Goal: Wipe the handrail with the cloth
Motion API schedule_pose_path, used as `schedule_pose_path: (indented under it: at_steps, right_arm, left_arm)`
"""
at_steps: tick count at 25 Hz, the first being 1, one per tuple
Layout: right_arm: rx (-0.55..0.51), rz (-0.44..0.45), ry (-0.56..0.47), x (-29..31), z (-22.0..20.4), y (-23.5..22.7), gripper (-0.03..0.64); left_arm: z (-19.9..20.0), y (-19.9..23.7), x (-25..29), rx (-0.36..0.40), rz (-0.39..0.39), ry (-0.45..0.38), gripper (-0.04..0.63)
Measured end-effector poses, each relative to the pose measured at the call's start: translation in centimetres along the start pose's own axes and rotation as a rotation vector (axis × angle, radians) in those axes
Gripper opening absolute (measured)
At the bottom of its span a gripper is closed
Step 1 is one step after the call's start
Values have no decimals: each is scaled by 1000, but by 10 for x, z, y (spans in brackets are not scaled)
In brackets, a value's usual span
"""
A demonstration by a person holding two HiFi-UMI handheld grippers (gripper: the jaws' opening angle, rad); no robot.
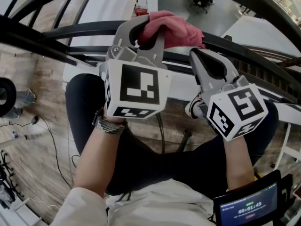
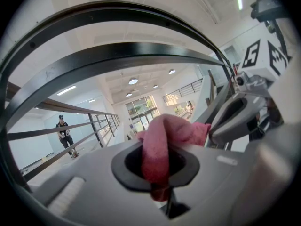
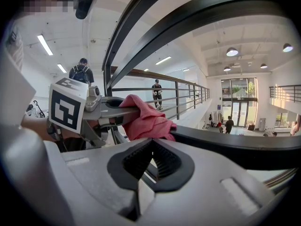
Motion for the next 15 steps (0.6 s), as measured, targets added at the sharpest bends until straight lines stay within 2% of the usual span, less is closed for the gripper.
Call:
schedule_pose_path:
  at_steps: [15]
  right_arm:
    - [2,-8,2,-1,-1,-4,2]
  left_arm:
    - [5,-5,4,28,-19,-3,28]
Point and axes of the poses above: the fingertips, and each gripper's own axes: x forward along the fingers, y to its left, z out of its top, the point moved 8 cm from there along -x, backward along the fingers, and after that the axes turned 2 degrees about -y, right-handed, at the moved point
